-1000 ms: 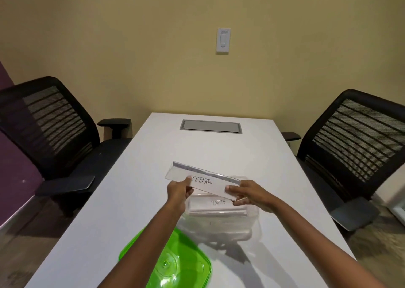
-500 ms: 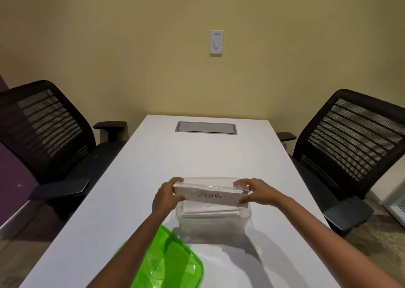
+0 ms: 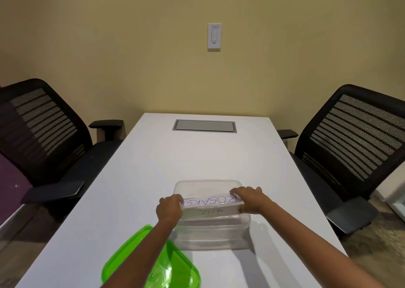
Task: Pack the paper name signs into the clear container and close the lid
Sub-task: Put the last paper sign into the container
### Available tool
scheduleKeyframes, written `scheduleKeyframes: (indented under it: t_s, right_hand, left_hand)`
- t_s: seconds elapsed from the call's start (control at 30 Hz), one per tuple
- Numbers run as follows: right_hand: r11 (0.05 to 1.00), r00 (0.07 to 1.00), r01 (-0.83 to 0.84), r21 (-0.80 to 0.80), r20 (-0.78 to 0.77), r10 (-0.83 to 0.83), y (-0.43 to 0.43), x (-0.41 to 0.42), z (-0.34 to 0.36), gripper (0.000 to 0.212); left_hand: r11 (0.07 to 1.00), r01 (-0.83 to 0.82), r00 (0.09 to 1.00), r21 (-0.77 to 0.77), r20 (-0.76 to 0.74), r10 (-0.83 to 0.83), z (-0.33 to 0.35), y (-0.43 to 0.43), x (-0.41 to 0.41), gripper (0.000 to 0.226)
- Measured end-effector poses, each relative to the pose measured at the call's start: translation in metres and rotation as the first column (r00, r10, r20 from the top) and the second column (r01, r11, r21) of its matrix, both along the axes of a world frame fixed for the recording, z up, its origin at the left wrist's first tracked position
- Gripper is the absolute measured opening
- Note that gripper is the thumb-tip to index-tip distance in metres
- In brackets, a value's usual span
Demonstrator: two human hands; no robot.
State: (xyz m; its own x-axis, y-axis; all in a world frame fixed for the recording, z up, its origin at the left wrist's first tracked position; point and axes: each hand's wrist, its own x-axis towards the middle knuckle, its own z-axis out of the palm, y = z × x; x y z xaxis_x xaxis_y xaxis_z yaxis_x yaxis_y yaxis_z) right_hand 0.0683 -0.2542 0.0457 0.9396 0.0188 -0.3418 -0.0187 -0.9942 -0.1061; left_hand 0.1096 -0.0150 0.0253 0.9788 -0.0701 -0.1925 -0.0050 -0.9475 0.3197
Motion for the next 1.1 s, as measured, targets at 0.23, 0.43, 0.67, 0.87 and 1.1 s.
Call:
scheduleKeyframes:
  t_s: [0.23, 0.43, 0.67, 0.87, 1.1]
  right_hand:
    - [0.957, 0.992, -0.119, -0.266, 0.014, 0.127, 0.008, 0.008, -0.034, 0.047]
    - [0.944, 0.986, -0.169, -0.283, -0.049, 0.162, 0.011, 0.01, -0.049, 0.04]
    - [0.933, 0.979, -0.2, -0.298, -0.09, 0.181, 0.016, 0.013, -0.055, 0.038]
    - [0.929, 0.978, -0.204, -0.308, -0.114, 0.177, 0.018, 0.012, -0.054, 0.039]
    - [0.943, 0.975, -0.203, -0.264, -0.139, 0.171, 0.023, 0.007, -0.057, 0.037]
  left_hand:
    - [0.946, 0.086, 0.991, 0.314, 0.067, -0.113, -0.011, -0.014, 0.004, 0.032]
    - [0.886, 0.181, 0.97, 0.428, 0.07, -0.233, -0.028, -0.019, 0.0, 0.031]
    - [0.886, 0.25, 0.948, 0.39, 0.088, -0.306, -0.031, -0.01, -0.001, 0.032]
    - [0.872, 0.258, 0.947, 0.416, 0.071, -0.313, -0.026, -0.007, -0.005, 0.031]
    - [0.869, 0.261, 0.859, 0.419, 0.309, -0.408, -0.013, -0.004, -0.016, 0.039]
